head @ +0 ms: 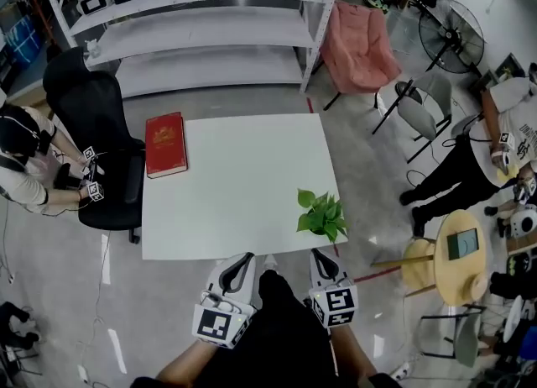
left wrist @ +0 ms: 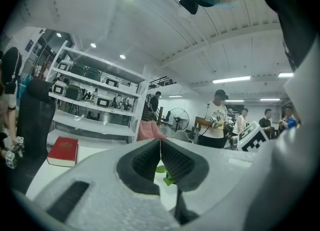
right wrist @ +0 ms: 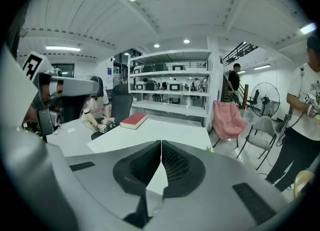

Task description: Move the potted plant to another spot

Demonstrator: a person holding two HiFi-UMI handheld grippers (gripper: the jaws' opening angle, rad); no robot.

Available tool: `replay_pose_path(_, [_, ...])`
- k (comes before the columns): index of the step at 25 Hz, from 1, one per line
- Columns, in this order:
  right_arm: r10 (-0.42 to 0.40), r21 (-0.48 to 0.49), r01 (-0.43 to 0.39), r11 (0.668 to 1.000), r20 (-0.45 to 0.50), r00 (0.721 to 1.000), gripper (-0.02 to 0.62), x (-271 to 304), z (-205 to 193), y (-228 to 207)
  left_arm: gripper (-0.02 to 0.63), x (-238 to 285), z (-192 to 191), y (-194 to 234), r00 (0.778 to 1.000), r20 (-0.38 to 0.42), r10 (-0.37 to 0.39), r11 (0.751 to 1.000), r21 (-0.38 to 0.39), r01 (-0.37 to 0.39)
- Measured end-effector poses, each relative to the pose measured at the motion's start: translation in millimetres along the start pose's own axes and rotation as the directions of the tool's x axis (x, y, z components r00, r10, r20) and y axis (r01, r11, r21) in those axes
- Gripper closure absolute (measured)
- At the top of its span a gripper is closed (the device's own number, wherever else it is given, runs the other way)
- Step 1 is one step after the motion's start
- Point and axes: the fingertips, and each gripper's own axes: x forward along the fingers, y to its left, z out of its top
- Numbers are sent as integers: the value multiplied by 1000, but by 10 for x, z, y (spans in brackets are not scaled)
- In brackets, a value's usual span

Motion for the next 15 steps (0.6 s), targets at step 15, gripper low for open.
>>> replay_pose_path(15, [-36,-115,0,993,-309,950,580,809,-743,-392,586,660,-195,100,993,-106,-48,999,-7,47])
